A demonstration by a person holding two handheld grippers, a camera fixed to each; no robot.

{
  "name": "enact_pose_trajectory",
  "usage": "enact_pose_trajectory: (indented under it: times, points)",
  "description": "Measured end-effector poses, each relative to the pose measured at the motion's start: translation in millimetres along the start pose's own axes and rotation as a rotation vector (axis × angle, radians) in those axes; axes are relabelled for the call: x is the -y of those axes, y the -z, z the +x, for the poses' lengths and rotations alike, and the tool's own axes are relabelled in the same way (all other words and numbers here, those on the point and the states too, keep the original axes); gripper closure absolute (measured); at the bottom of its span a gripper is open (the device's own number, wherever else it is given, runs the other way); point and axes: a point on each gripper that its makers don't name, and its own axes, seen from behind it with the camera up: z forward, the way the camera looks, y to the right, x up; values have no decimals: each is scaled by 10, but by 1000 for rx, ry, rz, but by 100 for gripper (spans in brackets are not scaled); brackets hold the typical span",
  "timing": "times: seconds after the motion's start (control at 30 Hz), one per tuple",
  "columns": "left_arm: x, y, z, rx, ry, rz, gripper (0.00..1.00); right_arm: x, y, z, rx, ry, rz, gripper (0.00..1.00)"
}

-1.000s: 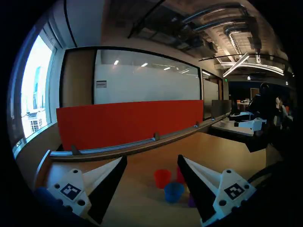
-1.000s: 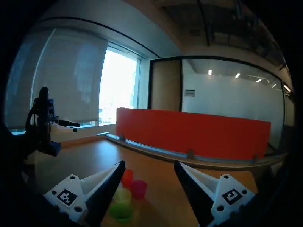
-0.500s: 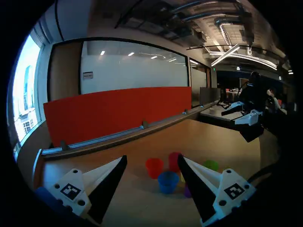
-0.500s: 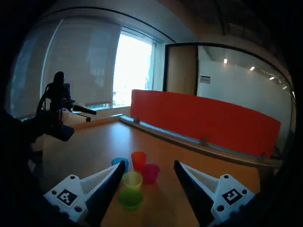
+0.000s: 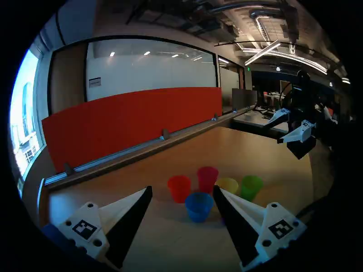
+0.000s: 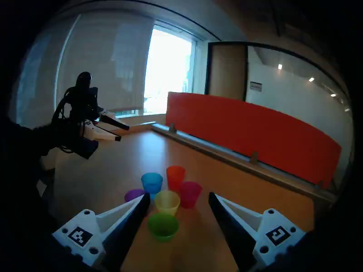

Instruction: Pour water

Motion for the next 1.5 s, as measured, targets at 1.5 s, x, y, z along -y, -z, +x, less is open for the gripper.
enact_pose_trajectory:
  times: [1.5]
  points:
    - [-360, -1013, -1170, 287, -59, -216, 1, 32, -299, -581, 111, -40, 44, 0]
